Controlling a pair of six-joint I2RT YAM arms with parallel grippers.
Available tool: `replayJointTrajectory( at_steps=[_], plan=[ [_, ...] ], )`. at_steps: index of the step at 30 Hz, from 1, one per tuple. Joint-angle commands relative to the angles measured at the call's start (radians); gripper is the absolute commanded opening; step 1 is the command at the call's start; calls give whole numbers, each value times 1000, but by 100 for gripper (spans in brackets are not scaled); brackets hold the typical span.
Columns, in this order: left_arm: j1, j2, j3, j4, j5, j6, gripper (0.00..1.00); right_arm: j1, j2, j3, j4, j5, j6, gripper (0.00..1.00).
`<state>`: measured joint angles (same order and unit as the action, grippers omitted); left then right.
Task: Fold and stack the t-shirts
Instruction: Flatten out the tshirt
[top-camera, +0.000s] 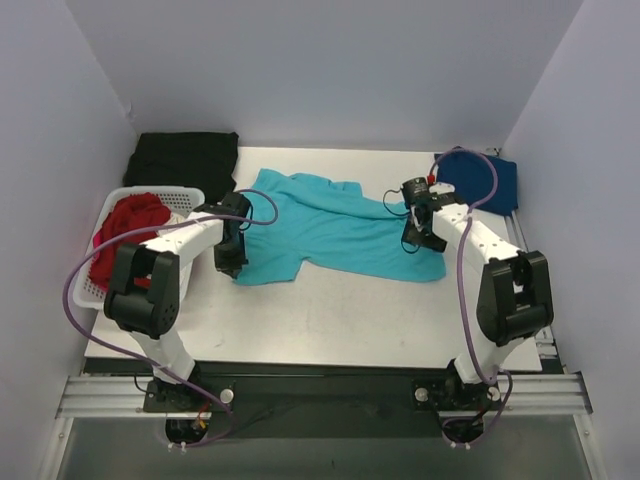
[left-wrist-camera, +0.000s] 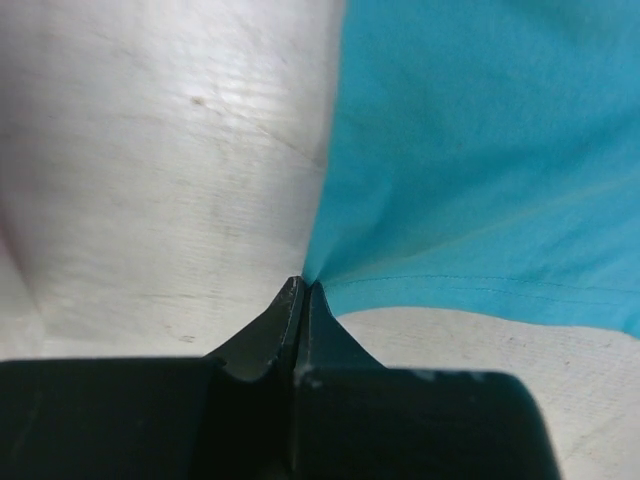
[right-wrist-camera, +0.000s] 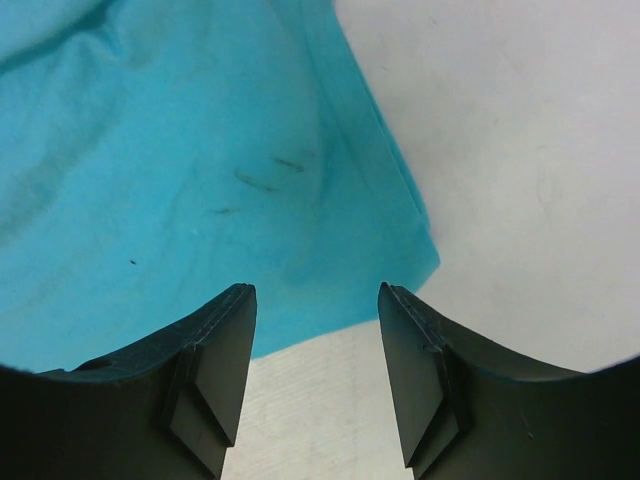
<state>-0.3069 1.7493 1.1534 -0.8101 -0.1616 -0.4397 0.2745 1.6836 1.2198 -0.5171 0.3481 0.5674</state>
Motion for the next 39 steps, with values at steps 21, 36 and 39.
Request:
replayJointTrajectory(
  at_steps=[21, 36, 39],
  plan=[
    [81, -100, 169, -57, -273, 3, 0, -44, -71, -221, -97, -90, 130, 44],
    [83, -74, 147, -55, -234, 2, 0, 19, -50, -286, -95, -153, 157, 33],
    [83, -73, 147, -57, -230, 4, 0, 19, -25, -276, -81, -156, 152, 33]
  ],
)
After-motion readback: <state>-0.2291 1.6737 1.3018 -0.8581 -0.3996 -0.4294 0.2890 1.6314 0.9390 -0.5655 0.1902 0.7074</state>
